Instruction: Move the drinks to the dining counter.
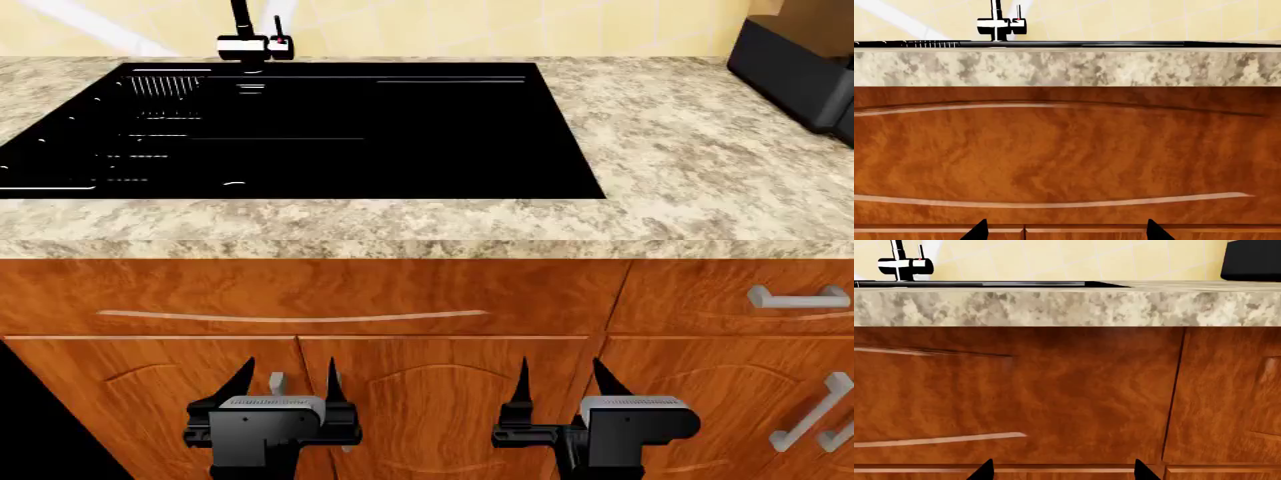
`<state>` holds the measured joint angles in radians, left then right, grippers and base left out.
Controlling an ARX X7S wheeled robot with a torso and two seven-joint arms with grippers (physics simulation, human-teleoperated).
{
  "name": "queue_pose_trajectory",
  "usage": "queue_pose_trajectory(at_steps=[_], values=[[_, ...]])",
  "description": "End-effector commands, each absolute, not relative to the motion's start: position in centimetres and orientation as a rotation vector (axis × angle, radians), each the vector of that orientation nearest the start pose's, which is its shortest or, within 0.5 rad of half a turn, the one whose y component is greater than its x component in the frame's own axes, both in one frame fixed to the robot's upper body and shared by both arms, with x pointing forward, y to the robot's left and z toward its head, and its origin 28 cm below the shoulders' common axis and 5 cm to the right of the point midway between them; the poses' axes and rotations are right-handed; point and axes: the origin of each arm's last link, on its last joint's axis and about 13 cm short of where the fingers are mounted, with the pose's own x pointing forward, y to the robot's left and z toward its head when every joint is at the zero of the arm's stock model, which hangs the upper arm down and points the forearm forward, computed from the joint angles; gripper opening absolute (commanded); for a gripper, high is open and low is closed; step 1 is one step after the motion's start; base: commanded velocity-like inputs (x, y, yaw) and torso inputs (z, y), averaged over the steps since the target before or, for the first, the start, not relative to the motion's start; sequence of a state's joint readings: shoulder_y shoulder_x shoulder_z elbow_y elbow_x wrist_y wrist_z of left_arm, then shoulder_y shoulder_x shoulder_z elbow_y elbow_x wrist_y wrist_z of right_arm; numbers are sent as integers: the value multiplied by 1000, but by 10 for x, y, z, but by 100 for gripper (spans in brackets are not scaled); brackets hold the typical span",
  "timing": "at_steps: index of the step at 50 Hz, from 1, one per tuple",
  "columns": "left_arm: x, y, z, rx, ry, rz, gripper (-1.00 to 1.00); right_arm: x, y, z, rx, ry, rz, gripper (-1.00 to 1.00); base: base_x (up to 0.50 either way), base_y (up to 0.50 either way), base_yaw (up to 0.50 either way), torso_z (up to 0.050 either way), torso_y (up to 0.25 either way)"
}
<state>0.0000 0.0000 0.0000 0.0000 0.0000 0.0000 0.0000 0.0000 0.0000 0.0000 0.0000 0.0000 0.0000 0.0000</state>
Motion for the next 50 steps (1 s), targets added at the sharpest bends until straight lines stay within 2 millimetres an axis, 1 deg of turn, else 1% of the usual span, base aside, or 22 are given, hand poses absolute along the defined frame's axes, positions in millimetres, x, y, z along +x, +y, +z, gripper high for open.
queue_pose_trajectory(at_steps=[1, 2, 6, 9, 11, 13, 18, 26, 28, 39, 50], values=[[203, 206, 13, -19, -9, -11, 100, 202, -99, 14, 27, -34, -35, 100, 0, 0, 0, 0, 0], [201, 205, 12, -22, -10, -17, 100, 199, -98, 14, 21, -37, -29, 100, 0, 0, 0, 0, 0], [207, 207, 11, -29, -2, 2, 100, 205, -98, 16, 11, -58, -33, 100, 0, 0, 0, 0, 0], [200, 206, 11, -27, -15, -7, 100, 198, -97, 16, -42, -68, -44, 100, 0, 0, 0, 0, 0], [201, 206, 10, -12, -14, -6, 100, 201, -98, 13, -30, -56, -55, 100, -160, 0, 0, 0, 0], [203, 207, 10, -29, -8, 4, 100, 203, -99, 14, -2, -55, -63, 100, -355, 0, 0, 0, 0], [199, 206, 12, -21, -16, 5, 100, 200, -100, 14, 30, -55, -64, 100, -488, 0, 0, 0, 0], [199, 205, 13, -16, -16, 7, 100, 199, -99, 15, 39, -62, -54, 100, -500, -35, 0, 0, 0], [200, 204, 13, 0, -17, 5, 100, 199, -100, 16, 82, -70, -42, 100, -480, -406, 0, 0, 0], [200, 204, 12, 18, -20, 0, 100, 199, -99, 17, 82, -76, -23, 100, -298, -498, 0, 0, 0], [199, 204, 12, 22, -21, -2, 100, 197, -99, 17, 61, -71, -18, 100, -27, -500, 0, 0, 0]])
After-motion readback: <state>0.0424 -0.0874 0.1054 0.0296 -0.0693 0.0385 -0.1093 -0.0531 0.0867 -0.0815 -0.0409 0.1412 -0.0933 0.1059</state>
